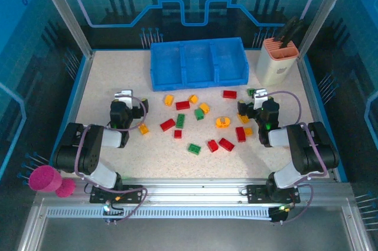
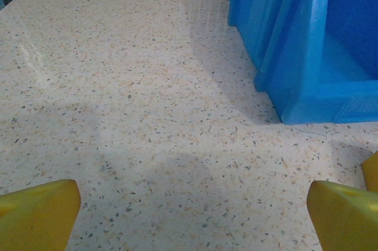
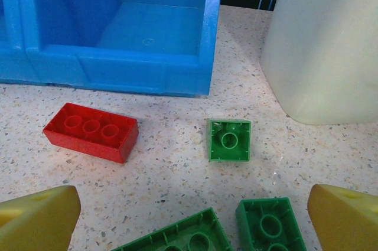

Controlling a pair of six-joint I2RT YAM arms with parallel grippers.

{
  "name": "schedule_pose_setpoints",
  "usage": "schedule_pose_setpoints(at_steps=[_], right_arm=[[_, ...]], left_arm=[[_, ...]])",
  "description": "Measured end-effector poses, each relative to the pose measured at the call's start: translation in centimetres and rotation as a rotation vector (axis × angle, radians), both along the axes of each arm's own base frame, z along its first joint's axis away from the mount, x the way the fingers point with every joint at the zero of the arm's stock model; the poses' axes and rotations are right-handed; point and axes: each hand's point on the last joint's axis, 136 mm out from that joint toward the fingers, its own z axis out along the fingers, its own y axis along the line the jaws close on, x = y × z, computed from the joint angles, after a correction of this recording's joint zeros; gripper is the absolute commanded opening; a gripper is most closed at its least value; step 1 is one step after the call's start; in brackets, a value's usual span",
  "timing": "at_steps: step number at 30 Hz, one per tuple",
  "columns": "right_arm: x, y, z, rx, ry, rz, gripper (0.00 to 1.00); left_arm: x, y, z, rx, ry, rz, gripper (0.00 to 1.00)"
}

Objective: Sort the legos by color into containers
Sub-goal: Pick up the lego from the top-right of the table.

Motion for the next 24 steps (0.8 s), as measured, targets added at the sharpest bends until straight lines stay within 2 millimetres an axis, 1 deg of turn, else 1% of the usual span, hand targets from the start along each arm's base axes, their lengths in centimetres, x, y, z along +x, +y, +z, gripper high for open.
schedule_pose_setpoints(at_steps=[13,16,18,20,24], right_arm=[[0.0,0.1,0.1,-0.002,-0.007,0.008,1.00],[-0.7,0.7,0.3,0.000,-0.039,0.049,1.00],[-1.6,1.0,-0.2,0.000,-0.041,0.069,1.00],[-1.9,1.0,-0.5,0.001,-0.033,0.072,1.00],[-1.3,0.6,-0.1,-0.006,-0.042,0.047,1.00]], left_arm=[[0.0,0.0,0.0,0.000,0.000,0.000,1.00],[0.0,0.0,0.0,0.000,0.000,0.000,0.99],[0.0,0.0,0.0,0.000,0.000,0.000,0.99],[0.0,0.0,0.0,0.000,0.000,0.000,1.00],[0.0,0.0,0.0,0.000,0.000,0.000,1.00]])
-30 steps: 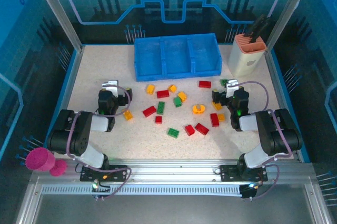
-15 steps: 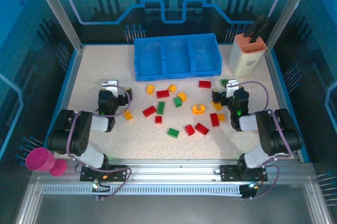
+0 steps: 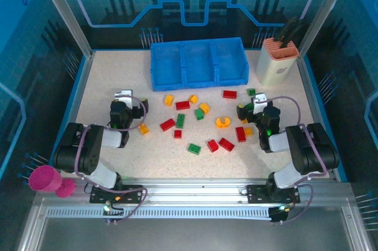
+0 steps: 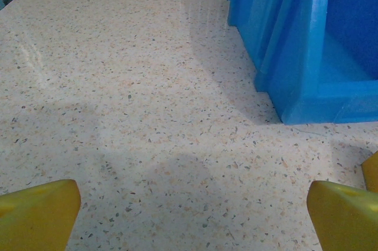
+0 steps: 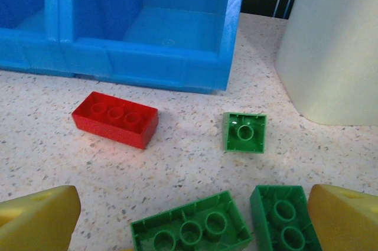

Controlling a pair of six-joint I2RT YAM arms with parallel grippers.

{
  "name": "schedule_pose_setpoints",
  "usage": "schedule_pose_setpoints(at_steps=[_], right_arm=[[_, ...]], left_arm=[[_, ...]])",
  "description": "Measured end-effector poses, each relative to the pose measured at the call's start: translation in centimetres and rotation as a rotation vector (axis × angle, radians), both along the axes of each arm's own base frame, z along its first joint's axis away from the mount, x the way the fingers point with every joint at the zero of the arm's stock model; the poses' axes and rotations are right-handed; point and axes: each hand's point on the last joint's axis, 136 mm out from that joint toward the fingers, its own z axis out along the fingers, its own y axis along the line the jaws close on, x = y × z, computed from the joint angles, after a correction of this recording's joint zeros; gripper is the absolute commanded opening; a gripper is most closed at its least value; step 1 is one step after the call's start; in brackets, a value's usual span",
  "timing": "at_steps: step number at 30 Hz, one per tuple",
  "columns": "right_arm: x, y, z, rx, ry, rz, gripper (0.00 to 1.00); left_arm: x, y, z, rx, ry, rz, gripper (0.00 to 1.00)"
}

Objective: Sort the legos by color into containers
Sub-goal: Pick up the lego from the top-right of the table.

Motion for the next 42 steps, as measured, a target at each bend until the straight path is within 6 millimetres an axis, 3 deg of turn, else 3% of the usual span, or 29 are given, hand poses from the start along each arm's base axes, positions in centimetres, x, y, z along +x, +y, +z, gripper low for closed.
schedule_pose_setpoints(at_steps=[6,20,23,24,26,27,29,32,34,37,42], right_arm=[[1.5,-1.0,1.0,-0.003,-0.004,-0.070,1.00],[1.1,-1.7,0.4,-0.013,0.037,-0.105,1.00],[0.9,-2.4,2.2,-0.018,0.053,-0.147,1.00],[1.1,-2.7,3.4,-0.012,0.053,-0.171,1.00],[2.0,-3.4,7.4,0.015,0.038,-0.226,1.00],[2.3,-3.6,9.1,0.026,0.030,-0.243,1.00],[3.1,-4.3,12.9,0.059,0.026,-0.285,1.00],[3.6,-5.6,15.2,0.103,0.079,-0.330,1.00],[3.8,-6.3,14.8,0.128,0.150,-0.343,1.00],[3.9,-6.4,11.9,0.145,0.300,-0.339,1.00],[3.3,-4.5,5.9,0.172,0.557,-0.259,0.97]], left_arm=[[0.0,0.0,0.0,0.000,0.000,0.000,1.00],[0.1,0.3,0.0,-0.014,0.002,-0.005,1.00],[0.3,0.4,0.3,-0.006,0.052,0.010,0.99],[0.5,0.5,1.0,0.001,0.069,0.025,0.99],[1.6,0.3,4.7,-0.002,0.059,0.052,0.99],[2.1,0.1,6.9,-0.008,0.039,0.054,0.99],[3.1,-1.0,13.5,-0.031,-0.037,0.047,0.99],[3.6,-2.9,21.7,-0.065,-0.114,0.011,0.99],[3.4,-3.5,24.5,-0.075,-0.117,-0.004,1.00],[2.8,-3.7,25.2,-0.079,-0.063,-0.006,0.99],[1.5,-3.9,21.0,-0.056,0.115,-0.017,1.00]])
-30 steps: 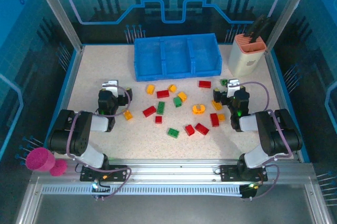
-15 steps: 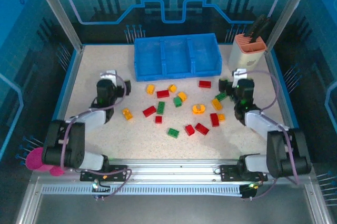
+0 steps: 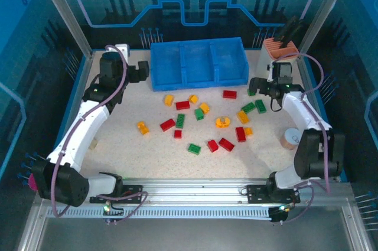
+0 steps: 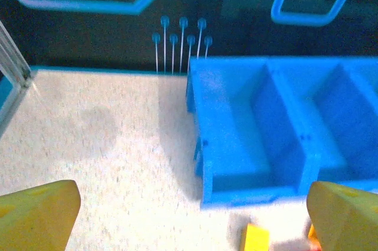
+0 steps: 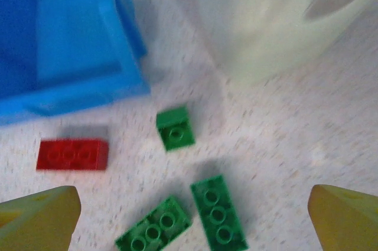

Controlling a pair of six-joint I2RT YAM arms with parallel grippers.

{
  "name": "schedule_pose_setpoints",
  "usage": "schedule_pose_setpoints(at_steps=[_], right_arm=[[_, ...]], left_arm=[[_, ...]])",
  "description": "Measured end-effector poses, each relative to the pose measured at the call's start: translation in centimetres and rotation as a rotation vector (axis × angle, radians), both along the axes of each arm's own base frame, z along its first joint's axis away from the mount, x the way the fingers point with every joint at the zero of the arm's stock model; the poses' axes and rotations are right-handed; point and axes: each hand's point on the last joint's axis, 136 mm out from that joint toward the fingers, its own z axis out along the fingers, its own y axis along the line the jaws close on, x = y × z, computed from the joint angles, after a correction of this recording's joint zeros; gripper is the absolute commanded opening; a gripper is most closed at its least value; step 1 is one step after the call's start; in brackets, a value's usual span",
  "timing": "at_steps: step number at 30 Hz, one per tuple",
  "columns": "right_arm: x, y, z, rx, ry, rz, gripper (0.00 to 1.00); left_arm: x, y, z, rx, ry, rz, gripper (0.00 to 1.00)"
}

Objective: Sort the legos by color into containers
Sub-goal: Pick up the lego from the top-right of the table.

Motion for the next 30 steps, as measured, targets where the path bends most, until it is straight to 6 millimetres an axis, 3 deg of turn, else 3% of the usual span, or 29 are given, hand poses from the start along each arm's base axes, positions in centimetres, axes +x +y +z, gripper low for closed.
schedule_pose_setpoints(at_steps=[8,13,23,30], right_arm=[[1.7,1.7,-6.0,0.054,0.181,0.103,0.86],[3.0,1.8,-8.7,0.045,0.240,0.134,0.83],[6.2,1.6,-9.8,0.002,0.248,0.176,0.69],[6.4,1.3,-11.6,-0.030,0.296,0.188,0.56]], left_arm=[[-0.7,-1.0,-2.6,0.014,0.107,-0.057,1.00],[-0.6,-1.3,-4.2,0.023,0.156,-0.072,0.99],[0.0,-2.3,-5.4,0.046,0.208,-0.112,0.99],[0.3,-2.9,-5.5,0.049,0.220,-0.123,0.99]])
